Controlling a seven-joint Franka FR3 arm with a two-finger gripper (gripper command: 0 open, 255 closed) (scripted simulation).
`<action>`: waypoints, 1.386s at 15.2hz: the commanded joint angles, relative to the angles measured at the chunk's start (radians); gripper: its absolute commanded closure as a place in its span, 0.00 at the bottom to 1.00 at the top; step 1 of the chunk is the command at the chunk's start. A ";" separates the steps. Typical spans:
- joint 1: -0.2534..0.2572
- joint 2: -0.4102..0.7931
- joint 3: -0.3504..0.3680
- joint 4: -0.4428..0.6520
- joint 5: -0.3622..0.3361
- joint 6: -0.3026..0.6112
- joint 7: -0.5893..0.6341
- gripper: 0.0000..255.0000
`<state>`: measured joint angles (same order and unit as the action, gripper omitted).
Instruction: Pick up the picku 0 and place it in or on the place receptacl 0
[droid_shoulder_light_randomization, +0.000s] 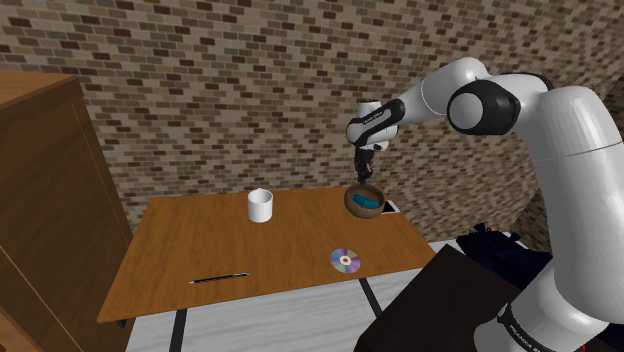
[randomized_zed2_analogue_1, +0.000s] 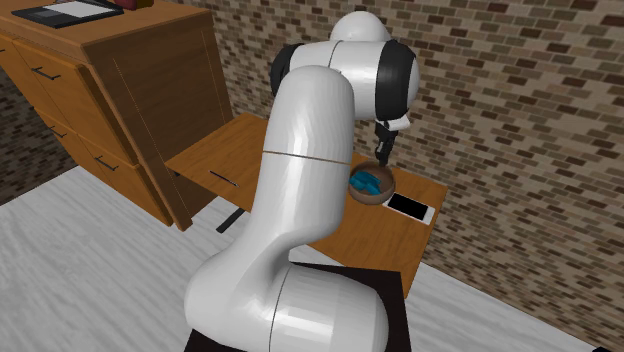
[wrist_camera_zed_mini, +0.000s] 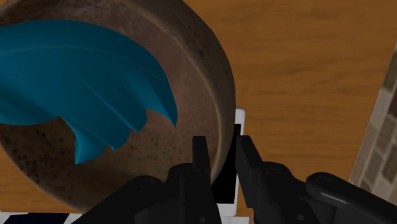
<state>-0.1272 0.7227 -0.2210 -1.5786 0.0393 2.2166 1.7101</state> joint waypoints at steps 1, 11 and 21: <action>-0.002 0.017 0.002 0.000 0.002 0.018 0.000 1.00; -0.008 0.071 0.009 0.009 0.009 0.063 0.001 1.00; -0.008 0.071 0.009 0.009 0.009 0.063 0.001 0.00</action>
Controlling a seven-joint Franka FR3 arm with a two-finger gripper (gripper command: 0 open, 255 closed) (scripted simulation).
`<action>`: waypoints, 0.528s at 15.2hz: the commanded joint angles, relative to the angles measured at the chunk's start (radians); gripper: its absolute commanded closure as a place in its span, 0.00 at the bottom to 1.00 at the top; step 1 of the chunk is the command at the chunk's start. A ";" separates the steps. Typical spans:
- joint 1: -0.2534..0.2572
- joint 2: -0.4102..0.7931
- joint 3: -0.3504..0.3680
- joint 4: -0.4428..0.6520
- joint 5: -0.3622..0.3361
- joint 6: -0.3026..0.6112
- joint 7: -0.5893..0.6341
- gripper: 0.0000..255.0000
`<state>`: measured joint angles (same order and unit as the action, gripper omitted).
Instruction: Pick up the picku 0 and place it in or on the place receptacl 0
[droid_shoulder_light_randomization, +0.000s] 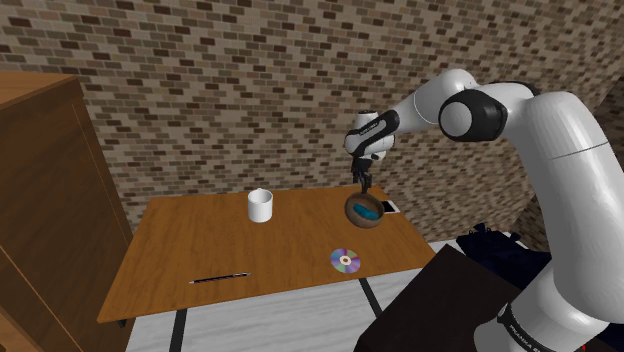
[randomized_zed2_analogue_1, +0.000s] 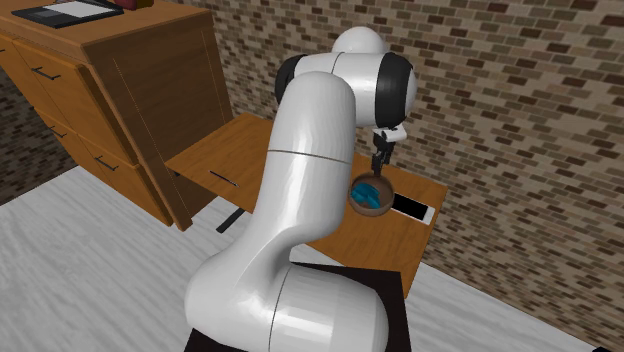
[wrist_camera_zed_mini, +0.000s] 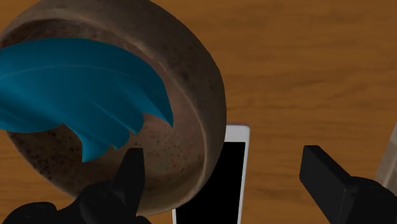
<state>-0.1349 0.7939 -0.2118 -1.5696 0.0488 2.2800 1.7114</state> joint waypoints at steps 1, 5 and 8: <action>0.004 -0.021 -0.003 0.000 -0.003 -0.022 0.002 0.00; 0.014 -0.076 -0.009 0.010 -0.011 -0.086 0.006 0.00; 0.014 -0.076 -0.009 0.010 -0.011 -0.086 0.006 0.00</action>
<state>-0.1211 0.7194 -0.2206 -1.5601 0.0382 2.1964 1.7175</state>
